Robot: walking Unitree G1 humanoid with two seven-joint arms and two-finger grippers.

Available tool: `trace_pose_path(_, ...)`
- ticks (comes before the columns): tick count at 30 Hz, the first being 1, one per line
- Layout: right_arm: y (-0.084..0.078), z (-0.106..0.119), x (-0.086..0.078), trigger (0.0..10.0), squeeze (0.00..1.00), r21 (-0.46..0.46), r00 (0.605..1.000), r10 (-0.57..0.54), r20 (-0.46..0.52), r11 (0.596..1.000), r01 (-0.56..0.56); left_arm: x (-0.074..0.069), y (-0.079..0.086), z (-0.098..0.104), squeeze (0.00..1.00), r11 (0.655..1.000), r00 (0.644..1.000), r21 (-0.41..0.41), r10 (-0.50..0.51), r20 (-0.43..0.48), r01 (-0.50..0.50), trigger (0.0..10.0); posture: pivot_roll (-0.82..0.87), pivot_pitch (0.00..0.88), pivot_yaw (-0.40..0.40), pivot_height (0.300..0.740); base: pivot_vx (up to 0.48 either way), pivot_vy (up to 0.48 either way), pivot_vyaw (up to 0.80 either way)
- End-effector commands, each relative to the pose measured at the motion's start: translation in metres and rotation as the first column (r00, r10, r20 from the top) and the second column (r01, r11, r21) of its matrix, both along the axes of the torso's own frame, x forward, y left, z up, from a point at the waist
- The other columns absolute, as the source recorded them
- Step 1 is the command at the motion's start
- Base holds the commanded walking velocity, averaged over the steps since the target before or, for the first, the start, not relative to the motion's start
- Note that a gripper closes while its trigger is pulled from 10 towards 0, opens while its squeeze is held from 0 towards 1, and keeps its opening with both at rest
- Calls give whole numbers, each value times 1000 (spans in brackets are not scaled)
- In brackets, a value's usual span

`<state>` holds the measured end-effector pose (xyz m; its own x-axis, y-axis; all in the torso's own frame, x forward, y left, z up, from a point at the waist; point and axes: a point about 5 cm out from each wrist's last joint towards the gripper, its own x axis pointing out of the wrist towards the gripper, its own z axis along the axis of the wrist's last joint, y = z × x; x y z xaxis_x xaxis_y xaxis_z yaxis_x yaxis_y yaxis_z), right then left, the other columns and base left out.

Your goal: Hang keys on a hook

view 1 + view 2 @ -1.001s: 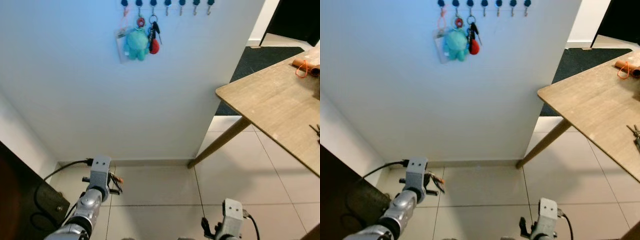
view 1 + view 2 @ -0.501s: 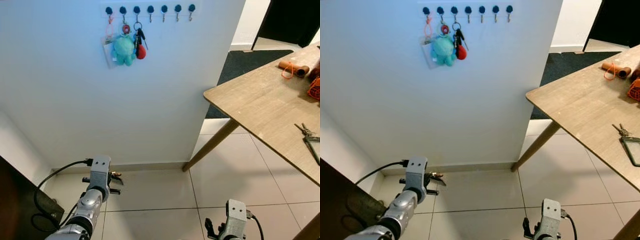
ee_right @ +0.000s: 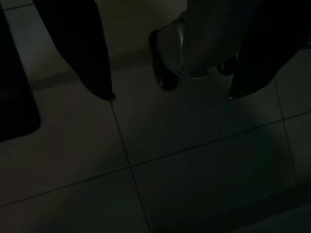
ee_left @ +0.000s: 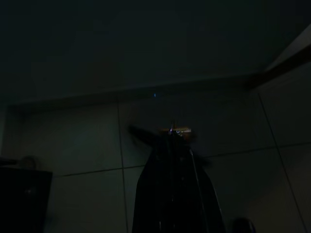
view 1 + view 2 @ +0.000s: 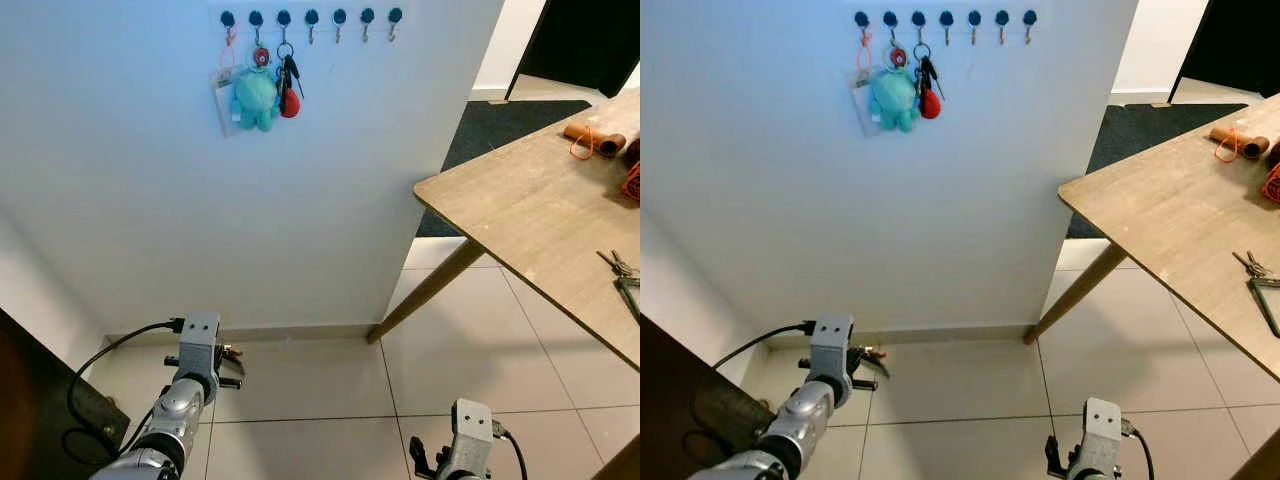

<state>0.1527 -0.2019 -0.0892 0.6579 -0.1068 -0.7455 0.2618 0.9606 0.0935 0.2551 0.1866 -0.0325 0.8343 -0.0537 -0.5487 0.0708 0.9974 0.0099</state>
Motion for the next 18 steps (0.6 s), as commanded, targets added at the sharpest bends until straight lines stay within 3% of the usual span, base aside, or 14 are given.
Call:
trace_pose_path(1,0,-1,-2,10000,0,3,1000,0,-8,1000,0,0,-1,0,0,1000,1000,-11,4,-2,-4,10000,16,31,6,740,337,0,0)
trace_pose_path(18,0,-1,-1,10000,0,4,1000,5,-5,1000,-5,1,-1,1,0,1000,1000,-21,8,9,-8,10000,20,34,1,740,399,0,0)
